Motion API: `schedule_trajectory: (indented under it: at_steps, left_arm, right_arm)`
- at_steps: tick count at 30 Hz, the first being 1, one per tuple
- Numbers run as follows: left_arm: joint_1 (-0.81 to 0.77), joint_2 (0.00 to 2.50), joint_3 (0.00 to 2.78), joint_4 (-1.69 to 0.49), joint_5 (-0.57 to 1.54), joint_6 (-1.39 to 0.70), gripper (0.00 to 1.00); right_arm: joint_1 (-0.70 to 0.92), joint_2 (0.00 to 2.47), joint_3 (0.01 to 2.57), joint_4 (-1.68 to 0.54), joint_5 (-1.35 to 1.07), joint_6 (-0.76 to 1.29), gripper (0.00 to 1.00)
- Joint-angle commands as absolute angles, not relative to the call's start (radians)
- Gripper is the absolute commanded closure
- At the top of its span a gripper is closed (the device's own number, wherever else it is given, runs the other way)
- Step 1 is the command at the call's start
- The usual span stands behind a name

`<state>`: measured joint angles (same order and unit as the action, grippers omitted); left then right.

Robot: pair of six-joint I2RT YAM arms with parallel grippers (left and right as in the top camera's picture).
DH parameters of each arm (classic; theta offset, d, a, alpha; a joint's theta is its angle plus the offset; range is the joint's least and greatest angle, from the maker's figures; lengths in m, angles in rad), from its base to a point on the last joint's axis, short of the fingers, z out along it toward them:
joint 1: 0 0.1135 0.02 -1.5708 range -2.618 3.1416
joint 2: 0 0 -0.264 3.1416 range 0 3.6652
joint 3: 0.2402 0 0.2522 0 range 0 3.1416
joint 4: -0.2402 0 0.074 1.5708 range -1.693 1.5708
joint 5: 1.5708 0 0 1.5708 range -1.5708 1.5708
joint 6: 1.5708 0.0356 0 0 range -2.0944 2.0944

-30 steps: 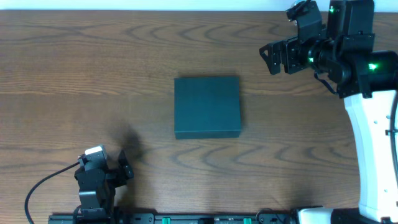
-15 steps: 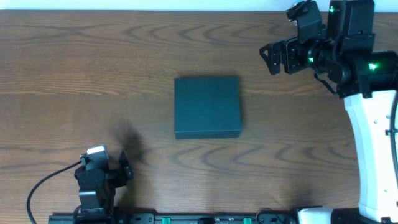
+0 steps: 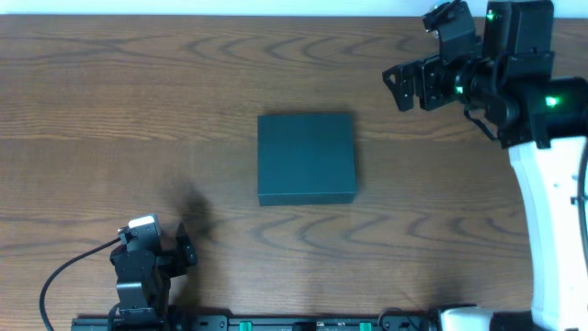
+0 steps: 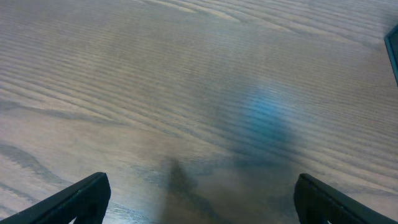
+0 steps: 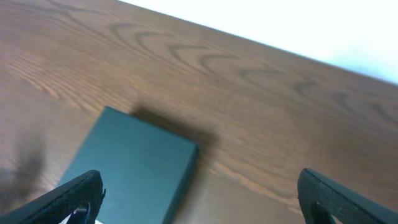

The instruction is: Pack container

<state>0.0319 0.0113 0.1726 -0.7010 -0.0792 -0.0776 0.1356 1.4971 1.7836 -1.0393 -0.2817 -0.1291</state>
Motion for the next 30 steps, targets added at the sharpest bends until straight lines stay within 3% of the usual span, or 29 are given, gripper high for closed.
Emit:
schedule_trajectory:
  at_steps: [1,7,14,18,30]
  left_arm:
    - [0.037,0.004,0.161,-0.706,-0.085,-0.067,0.05]
    - [0.037,0.004,0.161,-0.706,-0.085,-0.067,0.05]
    - [0.037,0.004,0.161,-0.706,-0.085,-0.067,0.05]
    - [0.037,0.004,0.161,-0.706,-0.085,-0.067,0.05]
    - [0.037,0.004,0.161,-0.706,-0.085,-0.067,0.05]
  right_arm:
    - [0.180,1.370,1.771,-1.040,-0.284,-0.136,0.01]
    - [0.228,1.065,1.546,-0.986,-0.214,-0.171,0.01]
    - [0.205,0.611,0.947,-0.672,-0.198,-0.217,0.01]
    - [0.140,0.414,0.671,-0.562,-0.198,-0.108,0.01]
    - [0.084,0.043,0.258,-0.546,-0.191,-0.039,0.01]
